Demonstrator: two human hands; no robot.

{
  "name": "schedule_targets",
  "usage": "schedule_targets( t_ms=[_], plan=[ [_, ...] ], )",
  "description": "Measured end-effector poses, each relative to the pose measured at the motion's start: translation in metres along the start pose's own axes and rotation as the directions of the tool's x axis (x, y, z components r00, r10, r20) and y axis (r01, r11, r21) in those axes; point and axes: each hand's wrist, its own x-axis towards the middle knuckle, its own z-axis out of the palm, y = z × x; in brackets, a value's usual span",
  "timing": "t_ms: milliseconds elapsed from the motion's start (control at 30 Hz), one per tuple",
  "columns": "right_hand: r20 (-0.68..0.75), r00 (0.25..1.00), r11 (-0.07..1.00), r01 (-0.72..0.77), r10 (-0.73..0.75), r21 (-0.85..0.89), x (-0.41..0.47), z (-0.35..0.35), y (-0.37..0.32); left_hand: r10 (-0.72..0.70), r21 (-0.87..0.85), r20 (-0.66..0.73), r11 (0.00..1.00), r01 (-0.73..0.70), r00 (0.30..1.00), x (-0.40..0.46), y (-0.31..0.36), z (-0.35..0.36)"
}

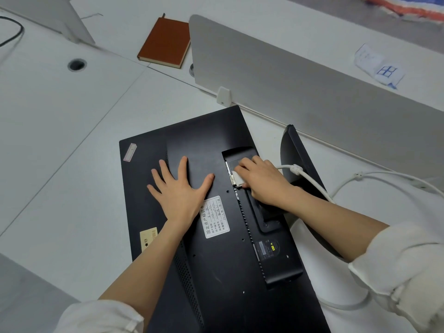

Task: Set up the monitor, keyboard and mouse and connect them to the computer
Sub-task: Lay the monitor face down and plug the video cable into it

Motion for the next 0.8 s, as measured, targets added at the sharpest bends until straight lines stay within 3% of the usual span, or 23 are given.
schedule_targets(
  t_ms=[800],
  plan=[
    [0.025,0.999,0.997,-0.036,0.037,-0.068,-0.0027,-0.0012,-0.0086,0.000,0.008,0.003,1.000,0.000,1.000,0.0007,-0.0006,0.0010]
  ],
)
